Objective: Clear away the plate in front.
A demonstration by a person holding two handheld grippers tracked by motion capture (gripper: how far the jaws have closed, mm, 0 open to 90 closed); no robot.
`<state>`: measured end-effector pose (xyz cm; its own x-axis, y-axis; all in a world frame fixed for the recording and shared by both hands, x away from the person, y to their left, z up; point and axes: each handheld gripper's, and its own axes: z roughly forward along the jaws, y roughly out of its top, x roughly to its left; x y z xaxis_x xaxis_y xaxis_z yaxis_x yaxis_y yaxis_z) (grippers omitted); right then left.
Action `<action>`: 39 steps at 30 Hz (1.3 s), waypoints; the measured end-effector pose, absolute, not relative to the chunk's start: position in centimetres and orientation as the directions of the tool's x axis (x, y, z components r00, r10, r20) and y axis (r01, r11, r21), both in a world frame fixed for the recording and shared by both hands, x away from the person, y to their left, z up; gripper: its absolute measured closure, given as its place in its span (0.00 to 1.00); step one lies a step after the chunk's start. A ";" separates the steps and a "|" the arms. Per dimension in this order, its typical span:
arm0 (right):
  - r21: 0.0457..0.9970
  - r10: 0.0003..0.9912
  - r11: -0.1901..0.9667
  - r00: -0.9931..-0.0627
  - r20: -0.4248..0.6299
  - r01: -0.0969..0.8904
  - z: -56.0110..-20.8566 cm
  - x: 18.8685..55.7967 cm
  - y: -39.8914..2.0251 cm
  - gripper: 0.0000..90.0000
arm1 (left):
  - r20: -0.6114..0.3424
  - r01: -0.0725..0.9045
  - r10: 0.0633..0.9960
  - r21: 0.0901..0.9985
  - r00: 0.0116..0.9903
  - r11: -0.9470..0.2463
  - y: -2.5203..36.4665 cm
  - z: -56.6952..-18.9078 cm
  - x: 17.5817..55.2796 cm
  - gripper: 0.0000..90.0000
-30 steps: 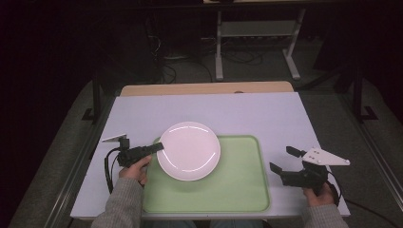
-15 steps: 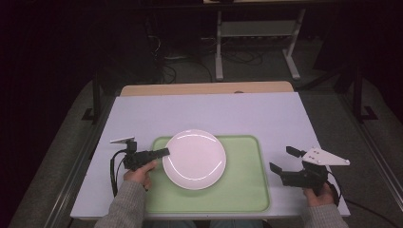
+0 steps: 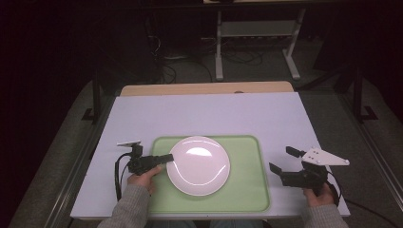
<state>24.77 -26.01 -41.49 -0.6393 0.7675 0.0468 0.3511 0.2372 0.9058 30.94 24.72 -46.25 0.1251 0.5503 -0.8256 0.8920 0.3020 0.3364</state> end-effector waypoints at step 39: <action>0.903 0.764 0.250 -0.645 0.039 0.350 -41.4 24.7 -25.9 0.15 | -0.751 0.895 0.644 0.380 0.150 0.235 23.8 -46.4 30.3 0.91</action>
